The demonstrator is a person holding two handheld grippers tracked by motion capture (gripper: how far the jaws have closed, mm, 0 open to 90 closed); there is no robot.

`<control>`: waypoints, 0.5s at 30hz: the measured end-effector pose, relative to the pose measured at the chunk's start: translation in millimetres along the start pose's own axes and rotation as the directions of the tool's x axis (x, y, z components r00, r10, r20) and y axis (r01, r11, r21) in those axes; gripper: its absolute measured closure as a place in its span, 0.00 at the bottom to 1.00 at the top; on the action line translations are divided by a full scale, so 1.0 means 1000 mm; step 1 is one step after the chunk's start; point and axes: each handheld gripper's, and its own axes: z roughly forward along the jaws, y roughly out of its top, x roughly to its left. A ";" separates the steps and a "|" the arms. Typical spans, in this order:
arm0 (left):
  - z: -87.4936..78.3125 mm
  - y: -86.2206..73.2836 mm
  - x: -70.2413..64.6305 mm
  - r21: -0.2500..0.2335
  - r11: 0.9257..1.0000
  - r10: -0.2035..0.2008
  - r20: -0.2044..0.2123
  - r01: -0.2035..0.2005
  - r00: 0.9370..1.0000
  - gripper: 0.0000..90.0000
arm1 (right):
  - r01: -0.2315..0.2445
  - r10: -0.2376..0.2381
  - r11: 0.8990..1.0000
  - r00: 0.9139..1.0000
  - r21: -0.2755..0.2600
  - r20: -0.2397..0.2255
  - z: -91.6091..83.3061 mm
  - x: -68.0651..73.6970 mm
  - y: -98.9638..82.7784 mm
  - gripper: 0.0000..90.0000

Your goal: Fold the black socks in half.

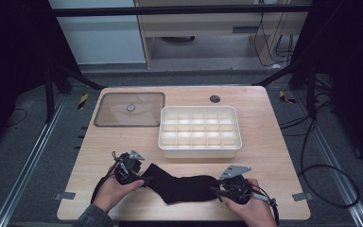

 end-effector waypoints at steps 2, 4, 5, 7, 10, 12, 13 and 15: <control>0.002 0.002 0.000 0.012 1.000 -0.006 0.008 0.006 1.000 0.36 | 0.007 -0.007 1.000 1.000 0.006 0.009 0.001 -0.001 -0.001 0.67; 0.002 0.003 0.000 0.022 1.000 -0.005 0.010 0.005 1.000 0.37 | 0.000 0.000 1.000 1.000 0.009 0.012 0.001 -0.002 -0.002 0.67; 0.003 0.004 0.000 0.029 1.000 -0.004 0.005 0.004 1.000 0.38 | -0.002 0.002 1.000 1.000 0.010 0.013 0.001 -0.002 -0.002 0.67; 0.003 0.005 0.000 0.037 0.999 0.000 0.005 0.000 1.000 0.39 | -0.003 0.003 1.000 1.000 0.013 0.019 0.002 -0.003 -0.003 0.67; 0.004 0.007 0.000 0.050 0.999 0.003 0.004 -0.003 1.000 0.42 | -0.011 0.011 1.000 1.000 0.024 0.019 0.003 -0.004 -0.005 0.67; 0.005 0.007 0.000 0.055 0.998 0.001 0.005 -0.002 1.000 0.43 | -0.012 0.012 1.000 1.000 0.025 0.019 0.004 -0.004 -0.005 0.67; 0.006 0.007 0.000 0.060 0.998 0.001 0.003 -0.001 1.000 0.43 | -0.012 0.012 1.000 1.000 0.027 0.018 0.004 -0.004 -0.005 0.67; 0.007 0.007 0.000 0.064 0.998 0.002 0.008 -0.002 1.000 0.44 | -0.007 0.007 1.000 1.000 0.027 0.018 0.004 -0.004 -0.005 0.67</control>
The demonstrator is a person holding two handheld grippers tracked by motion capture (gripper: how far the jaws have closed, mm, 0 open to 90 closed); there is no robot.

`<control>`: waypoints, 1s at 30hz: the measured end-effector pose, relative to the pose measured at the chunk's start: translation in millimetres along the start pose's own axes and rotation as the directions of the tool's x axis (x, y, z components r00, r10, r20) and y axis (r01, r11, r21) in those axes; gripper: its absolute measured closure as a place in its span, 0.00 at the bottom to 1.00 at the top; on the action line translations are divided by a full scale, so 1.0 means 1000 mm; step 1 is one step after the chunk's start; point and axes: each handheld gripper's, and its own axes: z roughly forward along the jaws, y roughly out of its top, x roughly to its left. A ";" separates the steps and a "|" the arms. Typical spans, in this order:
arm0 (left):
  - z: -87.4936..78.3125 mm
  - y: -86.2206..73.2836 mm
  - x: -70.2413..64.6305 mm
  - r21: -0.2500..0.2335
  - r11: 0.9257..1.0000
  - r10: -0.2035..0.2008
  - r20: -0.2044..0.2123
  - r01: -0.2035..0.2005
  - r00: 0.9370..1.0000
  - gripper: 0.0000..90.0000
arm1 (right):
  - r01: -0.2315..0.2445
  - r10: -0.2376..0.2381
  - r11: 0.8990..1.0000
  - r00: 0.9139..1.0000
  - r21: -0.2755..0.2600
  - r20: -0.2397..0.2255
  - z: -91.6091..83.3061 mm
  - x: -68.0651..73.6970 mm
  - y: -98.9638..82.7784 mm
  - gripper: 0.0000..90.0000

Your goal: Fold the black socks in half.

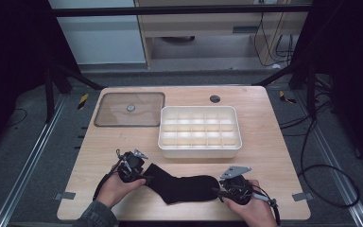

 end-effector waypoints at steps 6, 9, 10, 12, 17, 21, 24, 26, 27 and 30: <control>0.001 0.000 0.000 0.003 1.000 0.001 0.005 -0.001 1.000 0.46 | -0.003 0.003 1.000 1.000 0.004 -0.008 0.001 0.001 -0.001 0.66; 0.001 0.001 0.000 0.007 1.000 0.005 0.003 -0.005 1.000 0.46 | -0.015 0.016 1.000 1.000 0.007 -0.005 0.001 0.000 -0.001 0.65; 0.001 0.001 -0.001 0.006 1.000 0.006 0.003 -0.006 1.000 0.46 | -0.017 0.017 1.000 1.000 0.006 -0.002 0.001 0.000 0.000 0.65; 0.002 0.001 -0.001 0.007 1.000 0.006 0.005 -0.006 1.000 0.46 | -0.023 0.023 1.000 1.000 0.000 0.002 0.000 -0.002 0.000 0.62; 0.003 0.001 0.000 0.016 1.000 0.005 0.010 -0.005 1.000 0.47 | -0.062 0.062 0.998 0.998 0.018 0.000 0.002 -0.006 0.001 0.57; 0.002 0.004 -0.002 0.045 0.999 0.020 0.005 -0.020 1.000 0.46 | -0.082 0.082 0.994 0.997 0.073 -0.005 0.005 -0.007 0.008 0.55; 0.002 0.008 -0.003 0.065 0.997 0.032 -0.001 -0.032 0.999 0.45 | -0.107 0.108 0.989 0.994 0.102 -0.005 0.006 -0.007 0.018 0.54; 0.002 0.010 -0.004 0.070 0.997 0.032 -0.003 -0.031 0.999 0.45 | -0.137 0.138 0.982 0.990 0.133 0.005 0.009 -0.007 0.023 0.54; 0.002 0.011 -0.004 0.073 0.997 0.032 -0.002 -0.032 0.999 0.45 | -0.139 0.140 0.980 0.990 0.140 0.005 0.010 -0.008 0.024 0.54; 0.004 0.013 -0.003 0.087 0.996 0.031 0.001 -0.031 1.000 0.45 | -0.164 0.166 0.971 0.986 0.173 0.004 0.016 -0.009 0.027 0.56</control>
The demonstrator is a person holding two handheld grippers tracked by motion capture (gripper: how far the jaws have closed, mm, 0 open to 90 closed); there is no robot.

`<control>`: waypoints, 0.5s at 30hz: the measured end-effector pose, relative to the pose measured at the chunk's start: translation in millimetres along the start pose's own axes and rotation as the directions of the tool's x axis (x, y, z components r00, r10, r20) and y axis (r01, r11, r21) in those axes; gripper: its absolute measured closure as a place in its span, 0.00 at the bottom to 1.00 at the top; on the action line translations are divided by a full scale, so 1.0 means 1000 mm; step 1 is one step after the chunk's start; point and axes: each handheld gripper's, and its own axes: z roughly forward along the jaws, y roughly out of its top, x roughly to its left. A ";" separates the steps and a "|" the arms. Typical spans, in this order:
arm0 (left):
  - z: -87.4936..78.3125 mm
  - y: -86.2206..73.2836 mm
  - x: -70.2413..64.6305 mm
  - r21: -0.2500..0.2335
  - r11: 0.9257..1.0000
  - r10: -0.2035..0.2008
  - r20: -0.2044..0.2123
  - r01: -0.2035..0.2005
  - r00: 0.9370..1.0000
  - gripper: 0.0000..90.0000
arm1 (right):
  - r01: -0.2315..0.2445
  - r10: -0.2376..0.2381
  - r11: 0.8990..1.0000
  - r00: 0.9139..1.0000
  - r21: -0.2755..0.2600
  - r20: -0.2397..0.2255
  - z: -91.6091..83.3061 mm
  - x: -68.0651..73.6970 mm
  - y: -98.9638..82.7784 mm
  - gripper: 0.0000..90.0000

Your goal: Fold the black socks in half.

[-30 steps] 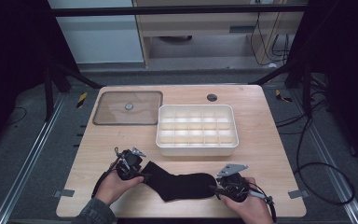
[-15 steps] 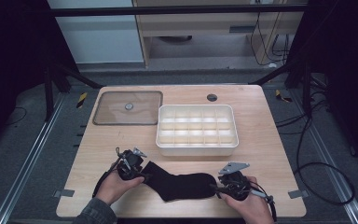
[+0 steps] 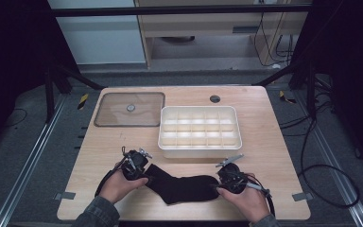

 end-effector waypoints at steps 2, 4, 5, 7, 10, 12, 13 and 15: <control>0.001 0.001 0.001 0.005 1.000 -0.003 0.009 0.003 1.000 0.46 | -0.013 0.013 0.999 1.000 0.034 -0.001 0.005 0.000 0.002 0.58; 0.001 0.001 0.001 0.004 1.000 -0.001 0.011 0.001 1.000 0.46 | -0.011 0.011 0.999 1.000 0.043 -0.001 0.007 -0.001 0.003 0.59; 0.001 0.000 0.001 0.004 1.000 0.000 0.012 0.000 1.000 0.47 | -0.014 0.014 0.999 1.000 0.047 -0.001 0.008 -0.001 0.004 0.60; 0.001 0.001 0.001 0.004 1.000 0.001 0.012 -0.001 1.000 0.47 | -0.018 0.018 0.998 1.000 0.053 0.000 0.008 -0.001 0.005 0.60; 0.001 0.001 0.001 0.002 1.000 0.005 0.014 -0.005 1.000 0.47 | -0.019 0.018 0.997 1.000 0.069 0.008 0.008 0.000 0.007 0.60; 0.001 0.000 0.001 0.002 1.000 0.006 0.013 -0.006 1.000 0.48 | -0.018 0.017 0.997 1.000 0.077 0.017 0.008 0.001 0.008 0.60; 0.001 0.000 0.001 0.001 1.000 0.008 0.015 -0.008 1.000 0.48 | -0.010 0.008 0.997 1.000 0.080 0.025 0.009 0.002 0.008 0.60; 0.001 0.000 0.001 0.000 1.000 0.011 0.016 -0.011 1.000 0.49 | -0.002 -0.001 0.997 0.999 0.082 0.032 0.009 0.003 0.008 0.61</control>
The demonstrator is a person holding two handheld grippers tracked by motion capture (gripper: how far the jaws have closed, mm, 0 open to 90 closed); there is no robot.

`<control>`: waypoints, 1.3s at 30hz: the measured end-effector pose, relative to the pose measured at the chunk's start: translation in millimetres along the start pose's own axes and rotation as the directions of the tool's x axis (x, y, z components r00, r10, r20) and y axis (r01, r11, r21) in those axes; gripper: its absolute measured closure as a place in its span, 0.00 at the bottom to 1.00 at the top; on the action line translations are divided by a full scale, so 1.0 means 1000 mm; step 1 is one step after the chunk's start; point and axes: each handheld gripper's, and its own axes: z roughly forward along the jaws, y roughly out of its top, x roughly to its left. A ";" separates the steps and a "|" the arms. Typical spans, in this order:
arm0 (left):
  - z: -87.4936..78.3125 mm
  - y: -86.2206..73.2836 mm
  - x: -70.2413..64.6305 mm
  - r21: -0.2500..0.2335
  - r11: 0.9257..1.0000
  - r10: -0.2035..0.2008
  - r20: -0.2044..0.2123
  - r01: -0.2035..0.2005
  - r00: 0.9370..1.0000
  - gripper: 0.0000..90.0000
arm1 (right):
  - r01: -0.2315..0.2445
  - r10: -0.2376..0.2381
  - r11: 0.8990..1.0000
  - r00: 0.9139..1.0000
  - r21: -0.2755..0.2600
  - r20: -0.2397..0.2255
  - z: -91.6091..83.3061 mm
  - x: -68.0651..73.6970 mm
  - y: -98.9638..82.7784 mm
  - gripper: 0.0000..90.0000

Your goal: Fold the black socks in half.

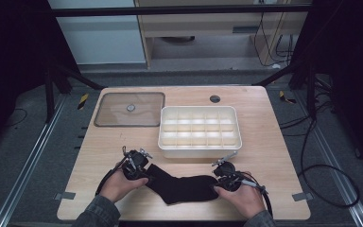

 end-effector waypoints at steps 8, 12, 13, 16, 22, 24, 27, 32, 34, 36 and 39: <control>0.000 0.003 -0.003 0.015 1.000 0.023 0.015 -0.023 1.000 0.59 | 0.017 -0.017 1.000 1.000 0.023 0.001 0.000 0.004 0.001 0.69; 0.000 0.002 -0.004 0.012 1.000 0.025 0.024 -0.025 0.999 0.68 | 0.034 -0.034 0.999 0.999 0.033 -0.006 0.000 0.005 0.001 0.72; 0.000 0.002 -0.005 0.006 1.000 0.026 0.032 -0.026 0.999 0.68 | 0.038 -0.038 0.999 0.999 0.034 -0.005 0.000 0.006 0.001 0.73; 0.000 0.001 -0.006 -0.003 1.000 0.029 0.049 -0.029 0.998 0.79 | 0.049 -0.049 0.998 0.999 0.037 -0.010 0.000 0.007 0.001 0.76; 0.000 -0.002 -0.006 -0.021 1.000 0.019 0.061 -0.018 0.998 0.84 | 0.049 -0.048 0.998 0.999 0.036 -0.009 0.000 0.007 0.001 0.76; -0.001 -0.002 -0.006 -0.033 0.999 0.016 0.055 -0.015 0.998 0.84 | 0.049 -0.049 0.998 0.999 0.036 -0.004 0.000 0.008 0.001 0.77; -0.003 -0.002 -0.004 -0.041 0.999 0.017 0.042 -0.016 0.999 0.85 | 0.051 -0.051 0.998 0.999 0.034 -0.004 0.000 0.009 0.001 0.77; -0.014 0.000 -0.003 -0.037 0.999 0.035 0.028 -0.034 0.999 0.86 | 0.056 -0.056 0.998 0.998 0.033 -0.003 0.001 0.013 0.004 0.77; -0.017 0.001 -0.003 -0.038 0.999 0.033 0.026 -0.032 0.999 0.86 | 0.062 -0.062 0.997 0.998 0.035 0.000 0.002 0.014 0.005 0.77; -0.018 0.002 -0.003 -0.030 0.999 0.037 0.024 -0.036 0.999 0.86 | 0.068 -0.068 0.997 0.998 0.033 0.001 0.002 0.015 0.005 0.77; -0.019 0.002 -0.003 -0.008 0.999 0.047 0.015 -0.046 0.999 0.86 | 0.078 -0.078 0.996 0.997 0.047 0.008 0.003 0.019 0.009 0.79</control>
